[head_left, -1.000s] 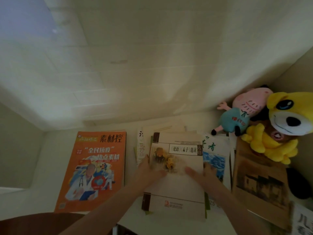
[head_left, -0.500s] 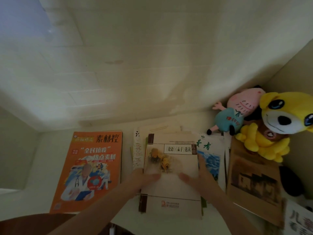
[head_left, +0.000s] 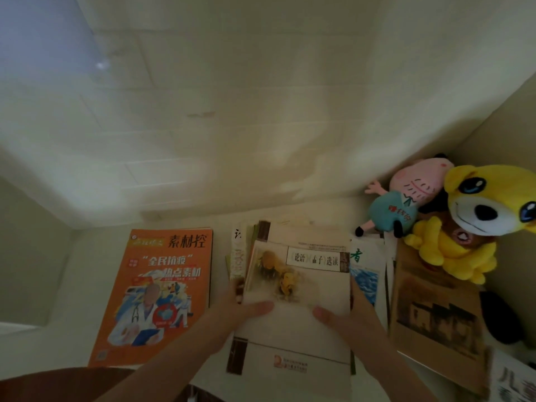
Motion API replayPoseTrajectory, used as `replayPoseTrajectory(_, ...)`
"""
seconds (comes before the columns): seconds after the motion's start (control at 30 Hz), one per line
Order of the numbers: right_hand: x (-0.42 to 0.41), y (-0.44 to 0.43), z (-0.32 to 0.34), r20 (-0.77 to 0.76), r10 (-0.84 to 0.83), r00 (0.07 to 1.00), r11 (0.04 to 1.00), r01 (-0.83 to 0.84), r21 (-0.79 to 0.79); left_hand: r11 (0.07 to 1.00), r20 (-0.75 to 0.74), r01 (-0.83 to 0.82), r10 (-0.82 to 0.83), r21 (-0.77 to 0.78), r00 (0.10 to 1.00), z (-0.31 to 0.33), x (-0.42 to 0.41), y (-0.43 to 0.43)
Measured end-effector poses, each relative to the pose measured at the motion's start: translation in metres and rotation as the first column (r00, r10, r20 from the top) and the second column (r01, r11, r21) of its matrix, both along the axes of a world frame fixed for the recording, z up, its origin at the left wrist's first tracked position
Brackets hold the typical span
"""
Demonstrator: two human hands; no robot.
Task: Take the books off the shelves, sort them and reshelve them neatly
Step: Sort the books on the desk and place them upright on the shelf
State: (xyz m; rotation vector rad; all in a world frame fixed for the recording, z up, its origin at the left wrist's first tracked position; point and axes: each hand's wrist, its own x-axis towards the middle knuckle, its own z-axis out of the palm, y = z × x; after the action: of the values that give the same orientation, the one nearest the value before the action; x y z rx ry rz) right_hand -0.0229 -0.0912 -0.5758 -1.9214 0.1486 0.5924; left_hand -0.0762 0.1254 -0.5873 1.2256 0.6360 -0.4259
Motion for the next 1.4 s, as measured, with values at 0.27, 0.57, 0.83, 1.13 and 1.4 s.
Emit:
replayPoseTrajectory(0.27, 0.032, 0.007, 0.024, 0.309, -0.038, 0.950, 0.980, -0.025, 0.196, 0.952, 0.443, -0.111, -0.028, 0.285, 0.896, 0.029, 0.026, 0.006)
replayPoseTrajectory(0.57, 0.031, 0.010, 0.007, 0.094, 0.175, 0.980, 0.974, -0.186, 0.127, 0.900, 0.291, -0.046, -0.091, 0.433, 0.952, -0.002, 0.023, 0.015)
replayPoseTrajectory(0.83, 0.036, 0.011, 0.003, 0.117, 0.170, 0.978, 0.957, -0.192, 0.218, 0.945, 0.343, -0.109, -0.003, 0.308, 0.939, 0.004, 0.028, 0.011)
replayPoseTrajectory(1.13, 0.046, 0.031, 0.012, 0.150, 0.111, 0.982, 0.950, -0.149, 0.273, 0.962, 0.465, -0.021, -0.113, 0.273, 0.878, 0.018, 0.038, 0.036)
replayPoseTrajectory(1.4, 0.039, 0.109, 0.006, -0.043, 0.302, 0.952, 0.907, -0.273, 0.321, 0.941, 0.302, -0.101, -0.002, 0.323, 0.953, 0.027, 0.009, 0.110)
